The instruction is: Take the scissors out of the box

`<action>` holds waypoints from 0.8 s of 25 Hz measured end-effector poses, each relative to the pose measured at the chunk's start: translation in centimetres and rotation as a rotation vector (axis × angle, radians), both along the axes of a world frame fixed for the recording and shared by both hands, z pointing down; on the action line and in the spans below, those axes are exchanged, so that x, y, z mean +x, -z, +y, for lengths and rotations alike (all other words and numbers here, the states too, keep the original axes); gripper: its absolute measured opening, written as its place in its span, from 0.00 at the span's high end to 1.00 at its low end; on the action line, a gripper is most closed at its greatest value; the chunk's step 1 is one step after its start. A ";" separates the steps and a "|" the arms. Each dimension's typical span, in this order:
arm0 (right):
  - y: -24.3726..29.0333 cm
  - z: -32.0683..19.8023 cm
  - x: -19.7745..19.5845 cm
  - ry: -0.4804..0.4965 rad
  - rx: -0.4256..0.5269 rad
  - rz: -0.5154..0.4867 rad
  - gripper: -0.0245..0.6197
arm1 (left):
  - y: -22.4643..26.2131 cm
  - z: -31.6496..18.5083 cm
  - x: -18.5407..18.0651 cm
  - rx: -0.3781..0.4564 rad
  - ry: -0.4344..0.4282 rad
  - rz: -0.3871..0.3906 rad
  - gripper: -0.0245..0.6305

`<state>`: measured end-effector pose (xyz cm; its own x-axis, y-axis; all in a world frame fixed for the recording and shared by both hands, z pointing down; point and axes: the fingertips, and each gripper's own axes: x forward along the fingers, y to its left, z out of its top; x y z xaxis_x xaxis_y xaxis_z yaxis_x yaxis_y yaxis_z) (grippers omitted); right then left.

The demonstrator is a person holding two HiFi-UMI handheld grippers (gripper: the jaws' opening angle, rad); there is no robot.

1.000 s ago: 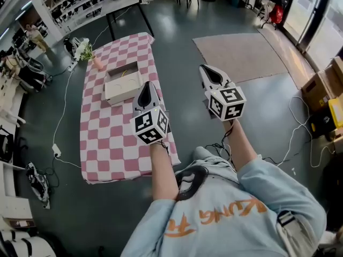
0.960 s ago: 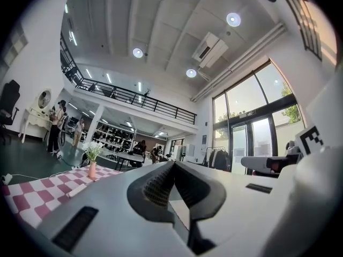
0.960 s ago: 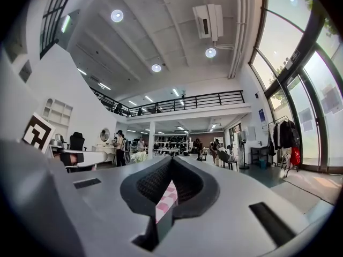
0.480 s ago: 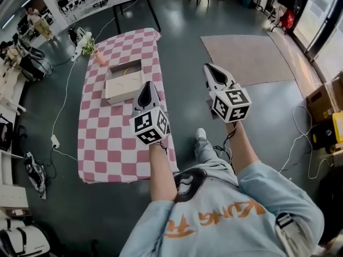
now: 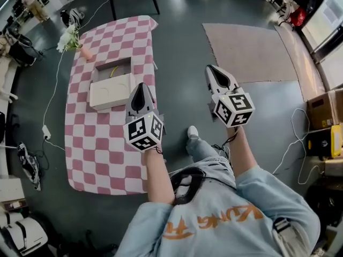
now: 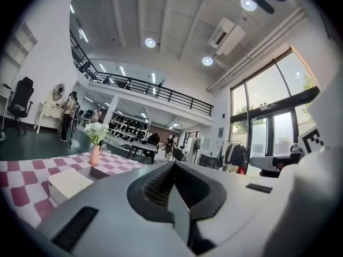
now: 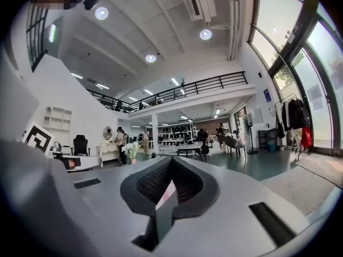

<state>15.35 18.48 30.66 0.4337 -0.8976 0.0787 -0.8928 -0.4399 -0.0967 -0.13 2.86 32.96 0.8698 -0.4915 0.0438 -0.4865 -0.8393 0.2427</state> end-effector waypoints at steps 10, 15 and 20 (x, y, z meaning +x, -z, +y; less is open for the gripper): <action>-2.8 -5.1 14.1 0.028 0.002 -0.122 0.97 | 0.8 -3.9 13.8 0.012 -0.009 -0.063 0.93; -2.3 -6.7 19.9 0.037 0.059 -0.173 0.97 | 0.5 -5.2 17.0 0.013 0.028 -0.104 0.93; -4.0 -9.7 21.1 0.092 0.045 -0.196 0.97 | -0.4 -7.3 16.9 0.009 0.102 -0.124 0.93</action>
<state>36.40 8.77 34.68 0.3306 -0.9370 0.1126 -0.8910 -0.3493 -0.2900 16.76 -4.48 33.32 0.8036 -0.5778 0.1430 -0.5950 -0.7859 0.1684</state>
